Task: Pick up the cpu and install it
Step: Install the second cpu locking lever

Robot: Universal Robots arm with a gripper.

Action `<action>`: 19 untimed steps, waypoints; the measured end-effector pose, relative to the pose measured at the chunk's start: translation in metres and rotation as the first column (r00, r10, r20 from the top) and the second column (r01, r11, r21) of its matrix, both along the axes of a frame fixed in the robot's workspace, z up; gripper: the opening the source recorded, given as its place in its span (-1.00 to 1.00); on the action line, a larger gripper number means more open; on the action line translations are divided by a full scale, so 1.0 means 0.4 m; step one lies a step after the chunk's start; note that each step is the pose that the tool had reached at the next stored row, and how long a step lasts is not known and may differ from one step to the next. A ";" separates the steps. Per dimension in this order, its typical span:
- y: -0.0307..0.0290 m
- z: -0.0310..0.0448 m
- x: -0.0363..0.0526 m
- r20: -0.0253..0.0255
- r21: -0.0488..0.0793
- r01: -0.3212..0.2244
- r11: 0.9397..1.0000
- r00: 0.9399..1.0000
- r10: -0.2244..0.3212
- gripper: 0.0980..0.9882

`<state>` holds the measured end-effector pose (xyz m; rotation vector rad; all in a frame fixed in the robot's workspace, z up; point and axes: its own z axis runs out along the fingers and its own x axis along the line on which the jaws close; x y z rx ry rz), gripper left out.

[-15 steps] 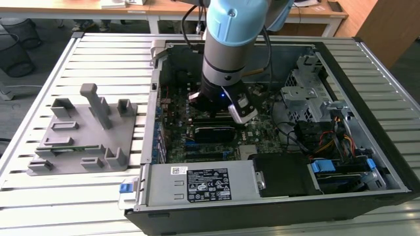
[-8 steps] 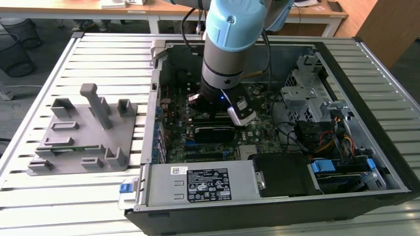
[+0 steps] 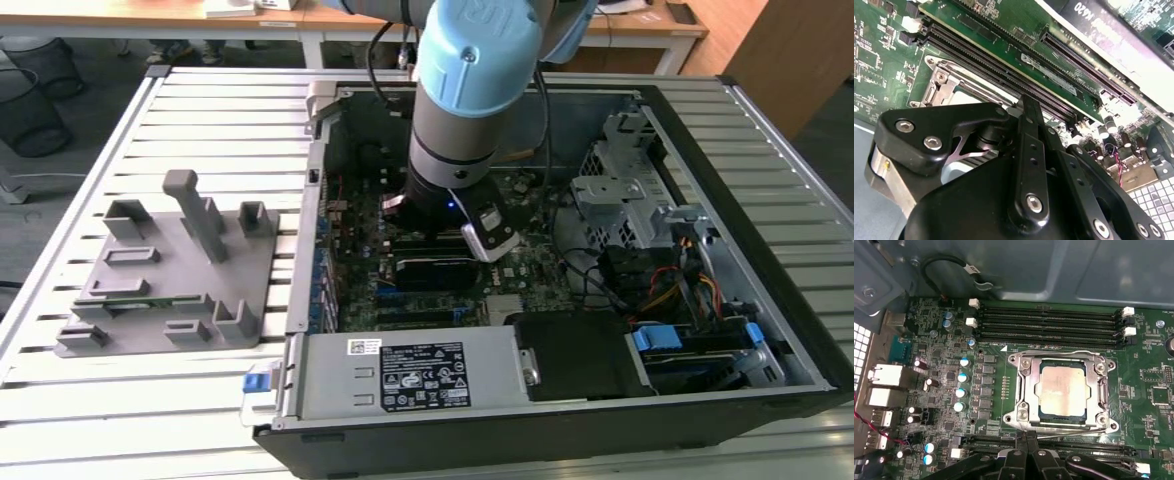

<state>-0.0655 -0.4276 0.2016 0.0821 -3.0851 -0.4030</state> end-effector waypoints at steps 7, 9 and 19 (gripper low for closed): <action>-0.008 -0.008 -0.009 0.000 0.027 0.000 1.000 1.000 0.000 -0.98; -0.009 -0.010 -0.014 0.000 0.034 0.000 0.999 1.000 0.000 -0.98; -0.009 -0.028 -0.025 0.000 0.068 0.000 0.998 1.000 0.000 -0.98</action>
